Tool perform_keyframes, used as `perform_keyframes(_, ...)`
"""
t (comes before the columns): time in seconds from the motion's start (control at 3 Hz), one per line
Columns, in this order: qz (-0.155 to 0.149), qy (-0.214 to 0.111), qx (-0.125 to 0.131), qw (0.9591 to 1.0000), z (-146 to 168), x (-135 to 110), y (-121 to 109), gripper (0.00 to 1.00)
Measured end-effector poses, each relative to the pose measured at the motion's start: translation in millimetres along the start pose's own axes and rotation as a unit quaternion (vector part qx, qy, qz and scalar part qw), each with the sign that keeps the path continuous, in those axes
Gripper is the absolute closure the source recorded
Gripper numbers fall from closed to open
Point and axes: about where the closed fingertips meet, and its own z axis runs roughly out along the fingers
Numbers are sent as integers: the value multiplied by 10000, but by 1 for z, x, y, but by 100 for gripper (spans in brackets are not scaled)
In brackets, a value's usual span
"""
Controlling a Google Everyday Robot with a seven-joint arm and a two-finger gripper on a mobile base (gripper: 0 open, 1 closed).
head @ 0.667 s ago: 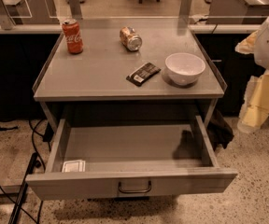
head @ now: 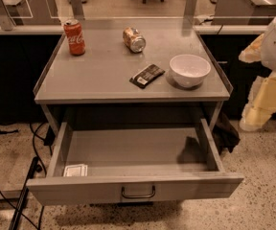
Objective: Place rxbar chocolate into top drawer
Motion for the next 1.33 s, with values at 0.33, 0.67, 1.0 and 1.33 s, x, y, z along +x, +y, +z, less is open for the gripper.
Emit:
perform_keyframes(0.33,151,-116,69,9998,10,-8,-10,41)
perform_keyframes(0.67,418,-284,147,9986,27,-22,-25,64)
perform_keyframes(1.0,760,-416,323,9957,41,-38,-41,87)
perform_keyframes(1.33,873,-768,609,9913,56,-56,-51,100)
